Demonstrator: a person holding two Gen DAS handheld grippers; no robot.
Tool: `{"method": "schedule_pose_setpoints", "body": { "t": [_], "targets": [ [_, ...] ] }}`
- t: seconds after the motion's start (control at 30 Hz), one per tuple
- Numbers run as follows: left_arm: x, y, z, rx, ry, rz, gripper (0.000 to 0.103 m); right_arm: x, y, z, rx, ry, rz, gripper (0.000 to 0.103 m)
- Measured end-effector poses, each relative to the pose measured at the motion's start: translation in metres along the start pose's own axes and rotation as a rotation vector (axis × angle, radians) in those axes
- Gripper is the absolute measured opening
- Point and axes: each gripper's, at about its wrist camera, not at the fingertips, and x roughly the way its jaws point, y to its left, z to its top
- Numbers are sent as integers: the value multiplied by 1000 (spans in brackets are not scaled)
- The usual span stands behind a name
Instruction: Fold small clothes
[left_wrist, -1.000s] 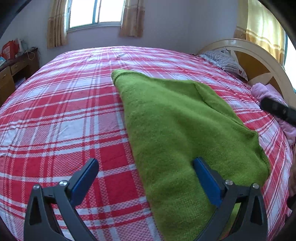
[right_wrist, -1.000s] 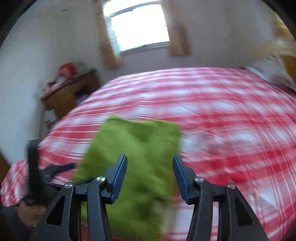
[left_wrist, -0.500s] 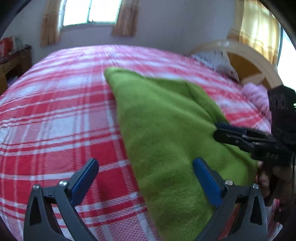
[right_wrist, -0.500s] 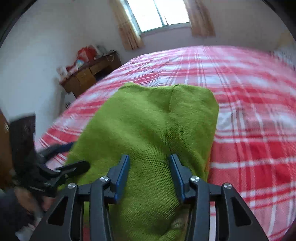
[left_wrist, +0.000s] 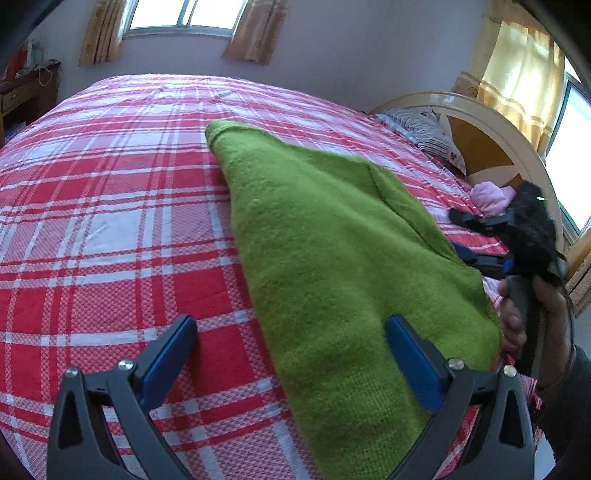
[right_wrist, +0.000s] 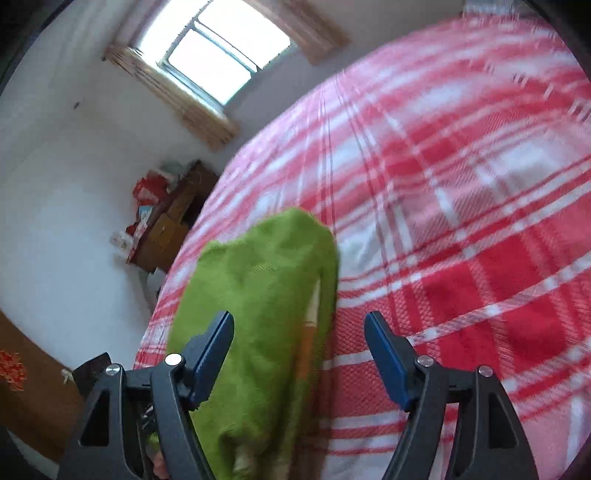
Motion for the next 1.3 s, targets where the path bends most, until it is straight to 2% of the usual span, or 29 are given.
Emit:
{"method": "schedule_pose_setpoints", "body": {
  "t": [0.07, 0.2, 0.5, 0.67, 0.87, 1.07, 1.3],
  "targets": [
    [-3, -2, -2, 12, -10, -2, 100, 17, -1, 3, -2, 52, 2, 74],
    [0, -4, 1, 27, -4, -14, 97, 37, 12, 13, -61, 80, 6, 74],
    [4, -10, 2, 56, 11, 5, 98, 62, 14, 27, -81, 79, 24, 66],
    [5, -8, 3, 52, 16, -10, 97, 70, 11, 34, -76, 84, 60, 51],
    [5, -8, 2, 62, 18, -48, 88, 71, 3, 34, -34, 92, 111, 43],
    [6, -12, 1, 80, 23, -78, 76, 72, 4, 31, -47, 88, 109, 36],
    [6, -16, 3, 90, 27, -90, 68, 74, 9, 29, -76, 82, 94, 35]
  ]
}}
